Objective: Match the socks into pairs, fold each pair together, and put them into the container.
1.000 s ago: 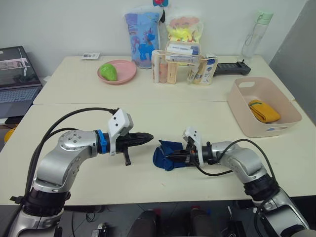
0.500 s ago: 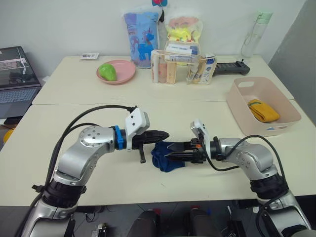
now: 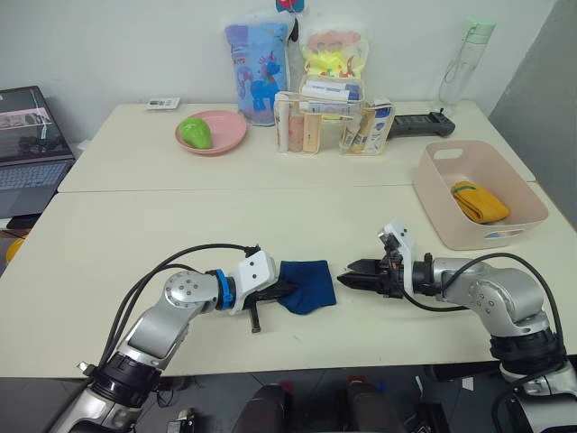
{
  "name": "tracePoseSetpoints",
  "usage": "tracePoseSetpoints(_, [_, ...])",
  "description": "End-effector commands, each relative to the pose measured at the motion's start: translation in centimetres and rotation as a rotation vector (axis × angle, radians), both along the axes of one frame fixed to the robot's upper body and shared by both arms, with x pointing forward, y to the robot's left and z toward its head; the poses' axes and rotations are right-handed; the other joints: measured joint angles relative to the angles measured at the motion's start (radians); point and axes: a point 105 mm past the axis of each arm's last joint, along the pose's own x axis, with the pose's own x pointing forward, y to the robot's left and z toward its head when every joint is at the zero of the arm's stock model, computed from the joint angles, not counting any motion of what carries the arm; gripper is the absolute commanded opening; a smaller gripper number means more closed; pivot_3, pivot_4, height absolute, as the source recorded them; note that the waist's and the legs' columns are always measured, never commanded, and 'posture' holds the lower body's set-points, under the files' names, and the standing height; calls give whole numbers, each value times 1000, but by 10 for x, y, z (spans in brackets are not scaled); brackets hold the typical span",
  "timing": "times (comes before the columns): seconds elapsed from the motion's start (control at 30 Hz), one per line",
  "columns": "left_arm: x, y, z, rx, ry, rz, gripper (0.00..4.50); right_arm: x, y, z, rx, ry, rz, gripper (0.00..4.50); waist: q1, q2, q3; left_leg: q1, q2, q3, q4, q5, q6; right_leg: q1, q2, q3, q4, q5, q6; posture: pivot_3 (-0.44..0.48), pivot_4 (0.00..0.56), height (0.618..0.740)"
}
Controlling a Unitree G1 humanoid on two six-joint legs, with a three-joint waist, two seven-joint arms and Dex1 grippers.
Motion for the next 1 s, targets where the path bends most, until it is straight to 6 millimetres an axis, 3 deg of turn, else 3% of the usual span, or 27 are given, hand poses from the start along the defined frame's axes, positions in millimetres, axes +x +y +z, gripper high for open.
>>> tracePoseSetpoints(0.03, [-1, 11, -16, 51, 41, 36, 0, 1, 7, 2, 32, 28, 11, 2812, 0, 0, 0, 0, 0, 0, 0, 0, 0, 0, 0, 0, 0, 0, 0, 0, 150, 740])
tracePoseSetpoints(0.27, [0, 14, -10, 58, 23, 38, 0, 1, 27, -18, 44, 137, 34, 2812, -1, 0, -1, 0, 0, 0, 0, 0, 0, 0, 0, 0, 0, 0, 0, 0, 150, 740])
tracePoseSetpoints(0.53, [-1, 15, -8, 50, 30, 34, 0, -2, 52, -18, 133, 217, 68, 2812, -4, 1, -1, 1, 0, 0, -1, 0, 0, 0, 0, 0, 0, 0, 0, 0, 150, 740])
tracePoseSetpoints(0.67, [2, 15, -3, 38, 22, 38, 0, 4, 74, -20, 189, 247, 63, 2812, -8, 1, -1, 2, 0, 0, -2, 0, 0, 0, 0, 1, 1, 0, 0, 0, 150, 740])
tracePoseSetpoints(0.93, [4, 18, 0, 32, 16, 49, 0, 6, 78, -24, 185, 252, 58, 2812, -11, 1, -1, 3, 0, 0, -4, 0, 0, 0, 0, 1, 0, 0, 0, 0, 150, 740])
tracePoseSetpoints(1.0, [4, 19, 0, 31, 16, 51, 0, 7, 77, -24, 187, 252, 54, 2192, -13, 1, -1, 3, 0, 0, -4, 0, 0, 0, 0, 1, 0, 0, 0, 0, 150, 740])
